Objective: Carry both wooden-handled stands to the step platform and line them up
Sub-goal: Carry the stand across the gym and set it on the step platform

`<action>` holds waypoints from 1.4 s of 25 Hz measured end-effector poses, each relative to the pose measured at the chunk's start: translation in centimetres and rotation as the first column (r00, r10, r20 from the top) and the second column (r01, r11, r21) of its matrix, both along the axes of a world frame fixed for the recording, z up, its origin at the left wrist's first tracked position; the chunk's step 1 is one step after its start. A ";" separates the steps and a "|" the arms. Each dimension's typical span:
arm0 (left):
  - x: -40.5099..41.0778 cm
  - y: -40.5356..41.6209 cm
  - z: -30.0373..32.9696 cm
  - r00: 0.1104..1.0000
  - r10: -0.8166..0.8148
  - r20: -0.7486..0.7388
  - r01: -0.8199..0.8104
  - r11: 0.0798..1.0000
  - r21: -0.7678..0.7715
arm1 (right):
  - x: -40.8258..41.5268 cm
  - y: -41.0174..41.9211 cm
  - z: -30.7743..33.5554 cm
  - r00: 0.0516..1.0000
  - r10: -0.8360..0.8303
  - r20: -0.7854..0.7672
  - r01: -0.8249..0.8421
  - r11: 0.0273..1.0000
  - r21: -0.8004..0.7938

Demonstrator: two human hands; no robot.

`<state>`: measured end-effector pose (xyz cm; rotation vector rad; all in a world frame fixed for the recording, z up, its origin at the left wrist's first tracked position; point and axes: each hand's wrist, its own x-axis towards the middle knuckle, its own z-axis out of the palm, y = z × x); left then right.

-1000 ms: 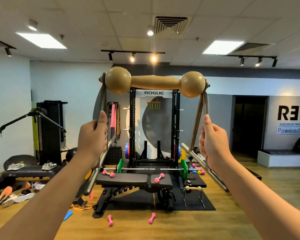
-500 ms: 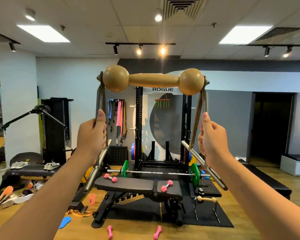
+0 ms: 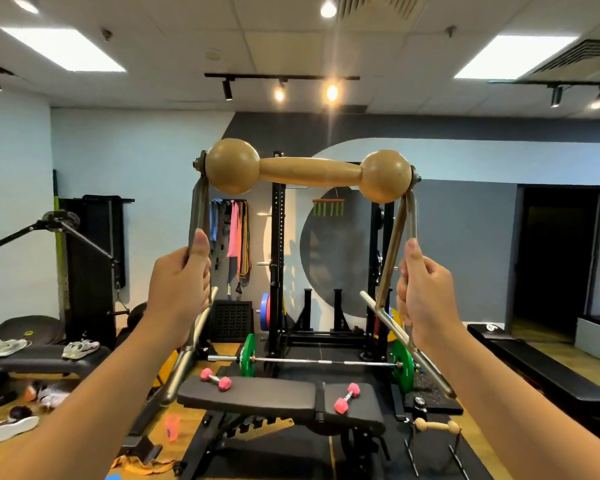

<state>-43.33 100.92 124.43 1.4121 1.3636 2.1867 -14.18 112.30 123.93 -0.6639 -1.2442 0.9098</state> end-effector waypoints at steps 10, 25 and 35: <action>-17.6 11.6 -2.2 0.999 0.019 0.029 -0.016 0.997 -0.081 | -18.6 12.9 -2.9 0.999 0.040 0.014 -0.039 0.999 -0.030; -43.6 20.1 -2.3 0.882 0.468 0.054 -0.469 0.883 -0.005 | -54.2 33.3 -1.9 0.869 0.494 0.008 -0.494 0.869 0.003; -63.6 16.0 -4.4 0.671 0.742 0.021 -0.741 0.671 -0.012 | -81.0 33.3 -3.5 0.683 0.730 0.020 -0.729 0.683 -0.039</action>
